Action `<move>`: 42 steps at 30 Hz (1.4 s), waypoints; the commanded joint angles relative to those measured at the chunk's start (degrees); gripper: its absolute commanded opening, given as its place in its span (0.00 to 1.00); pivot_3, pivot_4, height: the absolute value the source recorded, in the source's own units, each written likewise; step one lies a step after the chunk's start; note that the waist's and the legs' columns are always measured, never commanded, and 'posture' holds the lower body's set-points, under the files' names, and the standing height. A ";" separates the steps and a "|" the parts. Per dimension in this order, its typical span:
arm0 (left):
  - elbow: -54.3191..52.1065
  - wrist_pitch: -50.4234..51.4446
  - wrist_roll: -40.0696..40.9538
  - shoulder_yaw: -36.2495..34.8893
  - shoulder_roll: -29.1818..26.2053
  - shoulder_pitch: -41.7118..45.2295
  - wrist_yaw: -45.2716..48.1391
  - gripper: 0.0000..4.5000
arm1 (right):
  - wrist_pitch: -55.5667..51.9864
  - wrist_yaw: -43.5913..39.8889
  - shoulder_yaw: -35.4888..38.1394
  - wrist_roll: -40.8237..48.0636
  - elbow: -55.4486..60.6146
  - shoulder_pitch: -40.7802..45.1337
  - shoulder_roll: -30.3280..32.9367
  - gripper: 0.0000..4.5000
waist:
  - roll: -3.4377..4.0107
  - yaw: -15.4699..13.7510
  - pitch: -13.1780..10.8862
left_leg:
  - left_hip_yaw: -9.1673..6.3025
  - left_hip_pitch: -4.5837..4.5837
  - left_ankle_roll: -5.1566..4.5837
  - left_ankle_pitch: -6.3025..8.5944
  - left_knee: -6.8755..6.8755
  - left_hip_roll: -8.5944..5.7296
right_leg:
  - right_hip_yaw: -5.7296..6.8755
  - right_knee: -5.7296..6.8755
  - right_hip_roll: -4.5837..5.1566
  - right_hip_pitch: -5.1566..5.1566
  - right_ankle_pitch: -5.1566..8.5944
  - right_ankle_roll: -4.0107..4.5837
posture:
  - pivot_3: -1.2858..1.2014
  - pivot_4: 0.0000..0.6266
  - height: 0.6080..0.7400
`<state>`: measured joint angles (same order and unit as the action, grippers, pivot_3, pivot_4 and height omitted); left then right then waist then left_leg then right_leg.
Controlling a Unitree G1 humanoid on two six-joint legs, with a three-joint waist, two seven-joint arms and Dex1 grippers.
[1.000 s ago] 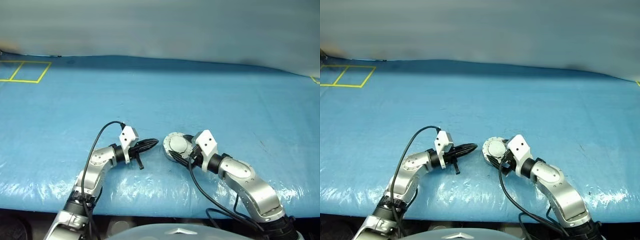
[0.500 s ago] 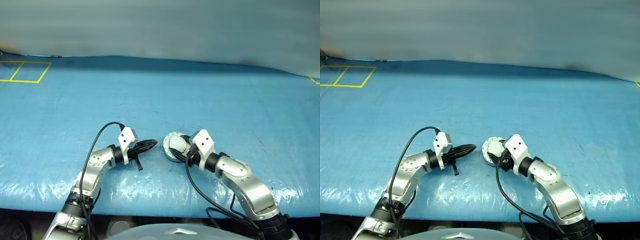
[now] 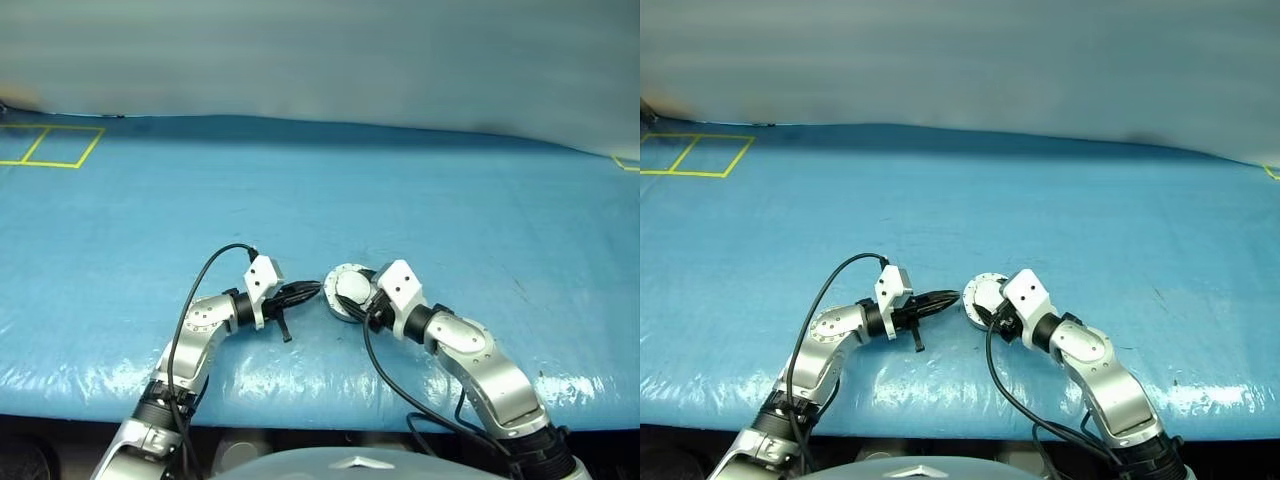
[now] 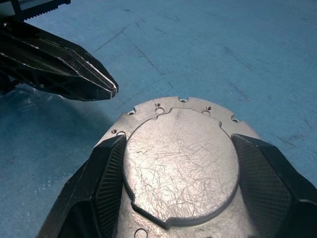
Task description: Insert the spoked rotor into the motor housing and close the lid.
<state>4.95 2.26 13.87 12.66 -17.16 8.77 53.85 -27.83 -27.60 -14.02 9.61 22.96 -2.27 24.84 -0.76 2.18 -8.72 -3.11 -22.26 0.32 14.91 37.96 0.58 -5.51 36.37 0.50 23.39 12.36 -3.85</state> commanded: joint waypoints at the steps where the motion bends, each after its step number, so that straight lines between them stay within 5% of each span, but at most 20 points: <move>1: 0.74 -1.40 -0.69 1.17 1.08 1.57 0.04 0.00 | -2.05 -0.59 -0.68 -1.00 -2.53 -1.71 0.96 0.67 | -0.04 -0.04 0.03 | 0.00 0.00 0.00 0.00 0.00 0.00 | 0.00 0.00 0.00 0.00 0.00 0.00 | 0.52 0.24 1.00; 17: 6.53 -5.25 -7.71 5.68 3.42 4.11 -2.65 0.00 | -0.86 -0.82 -0.49 -1.29 -1.47 -2.05 1.08 0.67 | -0.08 -0.36 0.15 | -0.01 0.14 0.00 0.00 -0.01 -0.04 | -0.01 -0.01 0.02 -0.19 0.00 -0.01 | 0.52 0.24 1.00; 22: 6.46 -5.30 -8.16 5.99 3.27 4.01 -2.75 0.00 | -2.17 -1.06 2.73 3.27 0.87 -2.07 -1.19 0.99 | -0.08 -0.48 0.15 | -0.03 0.32 0.00 0.00 -0.06 -0.04 | 0.00 -0.08 0.02 -0.39 0.01 0.00 | 0.52 0.24 1.00; 28: 6.91 -5.70 -8.45 6.15 3.05 3.99 -2.55 0.00 | 0.50 -0.35 9.40 8.41 4.11 -1.98 -4.02 0.99 | -0.05 -0.63 0.12 | -0.04 0.32 0.00 0.01 -0.07 -0.05 | 0.00 -0.10 0.03 -0.40 0.01 -0.01 | 0.52 0.24 1.00; 34: 7.52 -6.15 -8.55 6.18 3.01 3.98 -2.24 0.00 | 0.08 2.88 20.54 19.10 5.17 -1.68 -10.29 0.99 | -0.03 -0.68 0.11 | -0.06 0.29 -0.01 0.01 -0.08 -0.05 | 0.00 -0.11 0.03 -0.39 0.01 -0.01 | 0.52 0.24 1.00; 42: 9.04 -7.36 -8.69 6.18 3.14 3.97 -2.12 0.00 | -19.46 10.33 32.89 47.94 -2.61 -5.95 -16.00 0.99 | 0.08 -0.81 0.09 | -0.11 0.28 -0.01 0.01 -0.17 -0.03 | 0.00 -0.13 0.04 -0.39 0.04 0.06 | 0.52 0.24 1.00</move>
<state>12.75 -5.52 6.18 17.42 -14.27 12.91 51.43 -45.97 -18.85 16.47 52.78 20.43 -8.28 9.33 -0.68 1.37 -8.63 -3.20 -21.98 0.30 14.92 37.80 0.54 -5.51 36.23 0.54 23.00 12.40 -3.80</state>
